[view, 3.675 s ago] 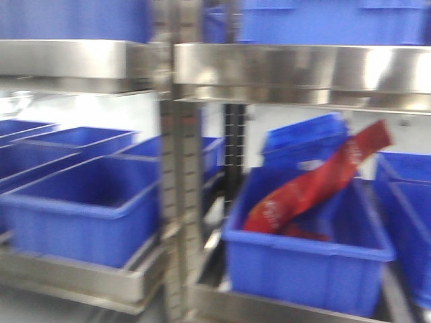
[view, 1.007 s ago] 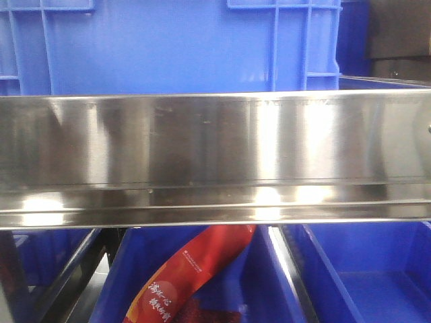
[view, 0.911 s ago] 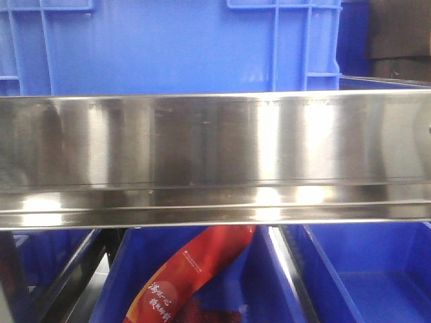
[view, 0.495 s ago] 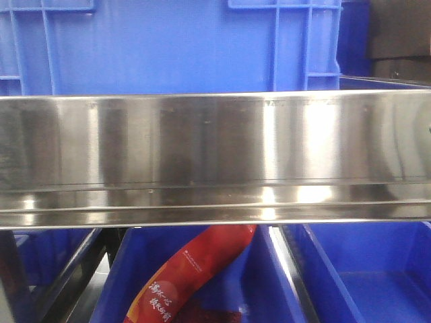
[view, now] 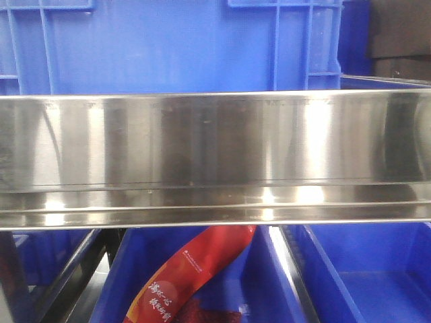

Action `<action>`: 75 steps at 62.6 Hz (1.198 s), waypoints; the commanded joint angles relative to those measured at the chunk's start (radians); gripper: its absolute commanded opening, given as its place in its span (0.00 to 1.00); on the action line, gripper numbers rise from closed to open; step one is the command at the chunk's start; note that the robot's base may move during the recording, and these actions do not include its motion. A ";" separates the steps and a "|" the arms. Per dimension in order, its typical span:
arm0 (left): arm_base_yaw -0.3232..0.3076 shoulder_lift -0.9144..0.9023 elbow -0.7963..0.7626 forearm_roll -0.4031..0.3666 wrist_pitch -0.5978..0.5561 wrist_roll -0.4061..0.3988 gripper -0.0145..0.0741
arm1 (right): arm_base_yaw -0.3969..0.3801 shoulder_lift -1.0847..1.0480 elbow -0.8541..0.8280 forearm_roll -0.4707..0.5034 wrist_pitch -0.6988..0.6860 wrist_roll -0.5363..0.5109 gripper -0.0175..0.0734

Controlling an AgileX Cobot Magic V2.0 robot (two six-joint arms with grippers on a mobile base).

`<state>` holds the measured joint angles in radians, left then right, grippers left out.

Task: Grab block from conveyor and place in blue bin

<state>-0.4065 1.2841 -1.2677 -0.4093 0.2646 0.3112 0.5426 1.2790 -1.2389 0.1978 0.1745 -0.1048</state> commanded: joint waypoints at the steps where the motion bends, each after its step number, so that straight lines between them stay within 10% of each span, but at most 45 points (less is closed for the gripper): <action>1: -0.007 0.027 -0.025 -0.016 0.008 0.001 0.04 | 0.011 0.051 -0.028 -0.001 -0.040 -0.005 0.01; 11: -0.007 0.050 -0.025 -0.010 0.075 0.001 0.25 | 0.011 0.099 -0.028 0.023 -0.047 0.017 0.10; 22: -0.007 0.064 -0.023 -0.010 0.089 0.001 0.59 | 0.007 0.142 -0.028 0.067 -0.049 0.016 0.50; 32: -0.007 0.064 -0.023 -0.010 0.078 0.001 0.60 | 0.006 0.157 -0.028 0.067 -0.053 0.016 0.76; 43: -0.005 0.018 -0.023 -0.010 0.060 0.001 0.35 | -0.003 0.086 -0.028 0.067 -0.042 0.016 0.63; 55: -0.005 -0.074 -0.023 -0.003 0.077 0.001 0.04 | -0.003 -0.023 -0.028 0.042 0.040 0.016 0.00; 75: 0.002 -0.193 0.036 0.061 0.105 0.001 0.04 | -0.114 -0.128 0.021 0.040 0.010 0.016 0.01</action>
<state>-0.4065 1.1422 -1.2650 -0.3619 0.3920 0.3112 0.4827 1.1994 -1.2478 0.2493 0.2128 -0.0869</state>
